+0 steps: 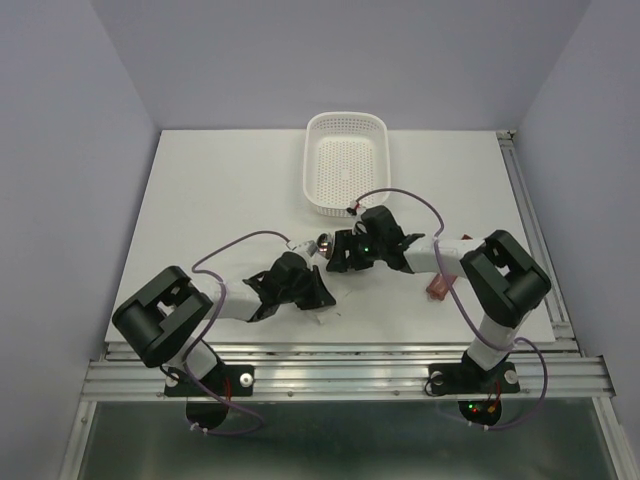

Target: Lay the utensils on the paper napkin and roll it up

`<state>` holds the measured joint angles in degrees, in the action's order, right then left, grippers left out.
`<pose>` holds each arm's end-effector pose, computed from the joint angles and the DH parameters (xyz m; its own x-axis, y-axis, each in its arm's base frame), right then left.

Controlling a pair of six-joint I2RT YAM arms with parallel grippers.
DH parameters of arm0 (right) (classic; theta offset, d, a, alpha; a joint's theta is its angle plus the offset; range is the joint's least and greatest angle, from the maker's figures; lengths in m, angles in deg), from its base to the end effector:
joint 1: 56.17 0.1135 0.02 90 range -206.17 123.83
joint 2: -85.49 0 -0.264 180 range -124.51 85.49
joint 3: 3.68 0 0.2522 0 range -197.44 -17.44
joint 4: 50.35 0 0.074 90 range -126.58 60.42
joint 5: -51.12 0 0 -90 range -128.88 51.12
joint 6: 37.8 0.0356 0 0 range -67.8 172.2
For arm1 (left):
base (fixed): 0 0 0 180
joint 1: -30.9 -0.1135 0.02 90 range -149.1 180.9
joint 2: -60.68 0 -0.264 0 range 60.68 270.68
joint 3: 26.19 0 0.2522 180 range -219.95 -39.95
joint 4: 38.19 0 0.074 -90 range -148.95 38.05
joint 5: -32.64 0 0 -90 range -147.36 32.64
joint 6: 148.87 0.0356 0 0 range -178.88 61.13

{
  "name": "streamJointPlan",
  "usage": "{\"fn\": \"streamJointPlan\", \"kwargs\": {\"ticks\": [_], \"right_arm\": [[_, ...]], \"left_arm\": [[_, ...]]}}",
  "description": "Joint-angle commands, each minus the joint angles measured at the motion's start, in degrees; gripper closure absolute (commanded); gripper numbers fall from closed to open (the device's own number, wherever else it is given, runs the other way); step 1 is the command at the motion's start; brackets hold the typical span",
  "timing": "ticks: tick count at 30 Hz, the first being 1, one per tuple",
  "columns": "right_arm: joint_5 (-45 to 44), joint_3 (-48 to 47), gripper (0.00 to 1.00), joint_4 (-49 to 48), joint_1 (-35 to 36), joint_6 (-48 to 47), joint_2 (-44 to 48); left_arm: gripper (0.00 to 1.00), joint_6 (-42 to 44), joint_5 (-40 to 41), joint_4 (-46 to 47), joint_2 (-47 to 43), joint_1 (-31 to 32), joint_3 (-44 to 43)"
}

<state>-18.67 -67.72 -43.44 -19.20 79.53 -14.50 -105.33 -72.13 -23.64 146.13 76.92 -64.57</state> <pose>0.2712 0.2195 0.1524 -0.8348 -0.0891 -0.5433 -0.4316 0.7186 0.5453 0.1756 -0.1950 0.1337 -0.8698 -0.1081 -0.4815 0.3115 0.6364 -0.7056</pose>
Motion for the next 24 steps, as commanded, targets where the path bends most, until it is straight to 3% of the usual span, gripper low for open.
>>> {"fn": "streamJointPlan", "kwargs": {"ticks": [1, 13, 24], "right_arm": [[0.5, -2.5, 0.34, -1.2, -0.1, -2.5, -2.8], [2.0, 1.7, 0.41, -7.4, 0.1, 2.3, -3.7], [-1.9, 3.0, 0.42, -6.3, 2.6, 8.8, -4.0]], "left_arm": [[0.92, 1.1, 0.8, -3.3, -1.2, 0.1, 2.2], [0.92, 1.0, 1.4, -3.8, -3.0, -0.5, 3.6], [0.92, 1.0, 1.9, -3.5, -3.1, -0.6, 4.1]]}}
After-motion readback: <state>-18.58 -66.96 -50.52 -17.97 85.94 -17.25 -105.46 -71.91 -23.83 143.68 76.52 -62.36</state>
